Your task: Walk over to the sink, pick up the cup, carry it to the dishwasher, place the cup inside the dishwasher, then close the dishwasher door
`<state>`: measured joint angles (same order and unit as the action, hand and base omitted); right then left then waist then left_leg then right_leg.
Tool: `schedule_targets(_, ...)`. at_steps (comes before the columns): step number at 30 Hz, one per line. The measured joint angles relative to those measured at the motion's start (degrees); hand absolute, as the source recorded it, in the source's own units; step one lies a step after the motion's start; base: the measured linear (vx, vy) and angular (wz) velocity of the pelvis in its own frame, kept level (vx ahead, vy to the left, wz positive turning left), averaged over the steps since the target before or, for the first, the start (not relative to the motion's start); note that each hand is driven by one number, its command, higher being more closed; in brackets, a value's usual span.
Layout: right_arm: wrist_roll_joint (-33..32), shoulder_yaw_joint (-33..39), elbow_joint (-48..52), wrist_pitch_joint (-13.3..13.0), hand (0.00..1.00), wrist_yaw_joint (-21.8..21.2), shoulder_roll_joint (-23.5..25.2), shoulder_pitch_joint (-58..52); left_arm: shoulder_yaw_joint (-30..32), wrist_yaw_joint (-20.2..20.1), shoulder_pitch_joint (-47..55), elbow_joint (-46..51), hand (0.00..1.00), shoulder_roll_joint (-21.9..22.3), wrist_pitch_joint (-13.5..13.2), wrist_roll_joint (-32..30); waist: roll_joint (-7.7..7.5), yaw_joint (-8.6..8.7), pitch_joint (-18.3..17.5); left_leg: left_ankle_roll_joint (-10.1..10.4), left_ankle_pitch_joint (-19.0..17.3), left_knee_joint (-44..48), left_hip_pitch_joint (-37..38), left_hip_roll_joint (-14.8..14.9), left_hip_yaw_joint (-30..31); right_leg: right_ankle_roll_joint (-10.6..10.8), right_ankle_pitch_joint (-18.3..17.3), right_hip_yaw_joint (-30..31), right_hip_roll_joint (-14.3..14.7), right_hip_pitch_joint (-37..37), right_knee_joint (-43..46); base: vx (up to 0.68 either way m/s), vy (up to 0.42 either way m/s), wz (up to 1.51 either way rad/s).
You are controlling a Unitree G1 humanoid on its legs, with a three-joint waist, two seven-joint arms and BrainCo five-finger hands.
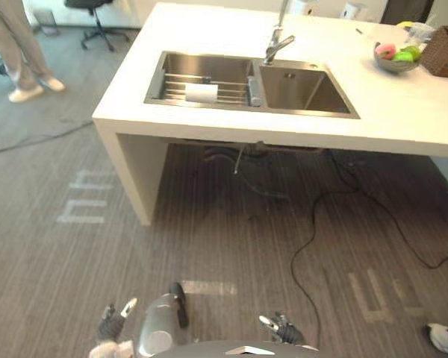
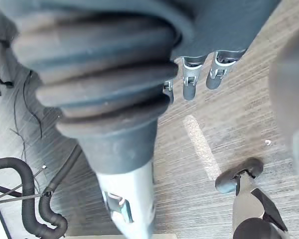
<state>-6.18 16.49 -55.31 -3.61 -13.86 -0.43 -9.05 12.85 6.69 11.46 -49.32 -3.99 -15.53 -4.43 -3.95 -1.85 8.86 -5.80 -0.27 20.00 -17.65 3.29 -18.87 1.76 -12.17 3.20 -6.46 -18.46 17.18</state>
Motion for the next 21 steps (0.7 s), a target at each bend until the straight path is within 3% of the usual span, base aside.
schedule_targets(1, 0.14, 0.06, -0.60, 0.43, 0.00, 0.17, -0.02, 0.20, -1.61, 1.76, -0.39, -0.02, 0.00, -0.66, -0.58, -0.97, -0.39, 0.09, -0.03, -0.23, -0.80, -0.59, 1.14, -0.96, 0.02, 3.02, 1.83, 0.22, -0.55, 0.74, 3.19, 0.65, 0.366, 0.40)
schedule_targets(2, 0.97, 0.34, -1.98, 1.07, 0.00, 0.15, -0.12, 0.31, -4.72, 4.96, -1.42, 0.59, 0.00, -1.74, -1.10, -2.12, -0.99, 0.09, -0.05, -0.77, -2.51, -2.14, 4.46, -2.85, 0.17, 10.75, 6.88, 0.86, -1.51, 2.74, 10.73, 0.59, 0.295, 0.34)
schedule_targets(3, 1.47, 0.47, -2.17, 1.41, 0.00, 0.08, -0.17, 0.29, -7.83, 8.14, -2.33, 3.66, 0.00, -1.66, -1.38, -3.72, -1.03, 0.42, -0.03, -1.12, -4.16, -3.85, 8.24, -4.11, 0.88, 15.54, 13.52, 1.96, -1.67, 5.93, 20.44, 0.54, 0.258, 0.29)
schedule_targets(4, 1.44, 0.45, -2.15, 1.35, 0.00, 0.07, -0.21, 0.28, -9.74, 9.60, -2.87, 6.11, 0.00, -1.57, -1.54, -4.11, -0.81, 0.59, 0.11, -0.77, -4.66, -4.51, 9.95, -4.55, 1.24, 15.54, 15.30, 2.20, -1.56, 8.41, 26.91, 0.52, 0.252, 0.17)
schedule_targets(5, 1.37, 0.40, -2.11, 1.24, 0.00, 0.01, -0.50, 0.20, -13.46, 12.02, -3.72, 12.70, 0.00, -1.44, -1.76, -5.31, -0.87, 1.07, 0.12, -0.25, -5.52, -6.37, 13.57, -5.58, 1.39, 14.95, 15.74, -0.40, -3.18, 14.74, 40.58, 0.47, 0.220, 0.03)
schedule_targets(6, 0.65, 0.22, -2.00, 1.14, 0.00, 0.22, -0.86, -0.04, -16.75, 14.33, -4.65, 20.71, 0.00, -1.16, -1.80, -5.77, -1.13, 1.72, -0.05, -0.22, -5.93, -9.17, 17.51, -6.57, 1.48, 10.80, 14.45, -6.23, -6.91, 20.60, 49.90, 0.37, 0.177, -0.02)
schedule_targets(7, -0.33, -0.02, -1.75, 0.99, 0.00, 0.31, -1.07, -0.30, -17.99, 15.74, -5.38, 24.63, 0.00, -0.95, -1.85, -5.94, -0.93, 2.09, -0.04, -0.09, -6.08, -10.53, 19.12, -6.64, 1.50, 7.91, 13.23, -8.60, -8.04, 23.06, 52.20, 0.27, 0.122, -0.08)
schedule_targets(8, -1.50, -0.29, -0.63, 0.12, 0.00, 0.53, -1.27, -0.94, -18.93, 17.99, -6.84, 32.93, 0.00, -0.32, -1.98, -6.07, -0.57, 2.90, -0.24, 0.32, -6.24, -13.05, 21.99, -6.57, 1.61, 3.68, 10.29, -12.06, -8.85, 27.62, 52.61, 0.19, 0.085, -0.01)
schedule_targets(9, -2.08, -0.56, 0.05, -0.13, 0.00, 0.83, -1.24, -1.39, -19.31, 18.78, -7.95, 36.56, 0.00, -0.03, -1.92, -6.37, -0.54, 3.47, -0.25, 0.16, -5.99, -13.60, 23.01, -6.47, 1.71, 3.01, 8.66, -13.74, -9.08, 29.28, 50.85, 0.44, 0.110, 0.15)
schedule_targets(11, -3.69, -0.34, 0.29, -0.44, 0.00, 2.41, -1.07, -2.76, -20.05, 19.89, -12.77, 46.76, 0.00, 0.62, -1.42, -10.07, -0.27, 4.15, -0.12, 1.34, -6.72, -14.27, 26.19, -6.17, 3.61, 2.46, 3.41, -18.37, -8.09, 32.32, 37.48, 0.46, 0.018, 0.46)
schedule_targets(13, -4.82, 0.89, 0.25, -0.59, 0.00, 3.12, -0.69, -4.63, -20.02, 20.04, -16.66, 52.58, 0.00, 0.55, -1.97, -12.74, 1.31, 5.19, -0.02, 3.77, -8.26, -13.95, 28.31, -4.58, 6.88, 1.79, 3.24, -19.50, -3.54, 30.48, 16.58, 0.46, -0.104, 0.80)
schedule_targets(14, -4.93, 0.97, 0.04, -0.66, 0.00, 3.84, -0.71, -5.86, -20.10, 19.06, -18.02, 53.77, 0.00, 0.51, -2.80, -12.59, 2.00, 5.44, -0.15, 5.17, -9.39, -14.00, 29.92, -3.93, 8.33, 1.37, 5.62, -17.60, -1.43, 29.39, 7.69, 0.41, -0.127, 0.77)
schedule_targets(15, -4.91, 0.70, 0.02, -0.73, 0.00, 4.13, -0.72, -6.47, -20.22, 18.52, -18.21, 54.17, 0.00, 0.55, -3.06, -12.24, 2.16, 5.39, -0.26, 5.83, -10.25, -13.96, 30.70, -3.78, 8.47, 1.06, 7.35, -16.22, -0.80, 29.20, 5.52, 0.39, -0.143, 0.80)
schedule_targets(16, -4.91, -0.69, -0.27, -0.86, 0.00, 4.53, -0.65, -7.75, -20.59, 16.88, -17.57, 55.41, 0.00, 0.59, -3.09, -11.34, 1.75, 5.40, -0.79, 5.99, -12.45, -13.63, 32.17, -3.89, 8.22, 0.88, 13.37, -14.52, -0.32, 28.97, 3.99, 0.39, -0.180, 0.55)
schedule_targets(17, -5.02, -1.79, -1.41, -0.53, 0.00, 4.41, -0.78, -8.47, -21.21, 15.42, -15.64, 56.21, 0.00, 1.01, -3.17, -11.35, 1.35, 4.88, -1.69, 6.47, -14.65, -12.47, 33.81, -4.19, 8.78, -1.23, 12.14, -14.76, -0.62, 27.94, 4.60, 0.50, -0.256, 0.35)
schedule_targets(19, -4.62, -3.06, -1.88, 0.56, 0.00, 3.90, -3.91, -8.65, -24.74, 13.12, -12.35, 56.96, 0.00, 2.06, -2.44, -11.51, 3.94, 3.87, -3.42, 9.22, -16.92, -8.90, 33.71, -1.05, 7.58, -1.81, 8.57, -15.36, 1.82, 25.46, 2.58, 0.46, -0.271, -0.06)
schedule_targets(21, -3.44, -3.12, -1.88, 2.41, 0.00, 3.82, -5.42, -8.56, -30.13, 10.00, -12.05, 57.79, 0.00, 2.45, -0.52, -12.60, 5.66, 3.71, -3.62, 10.04, -16.64, 1.45, 29.91, 2.16, 5.64, -2.92, 8.29, -16.43, 3.71, 21.98, -1.92, 0.31, -0.241, 0.08)
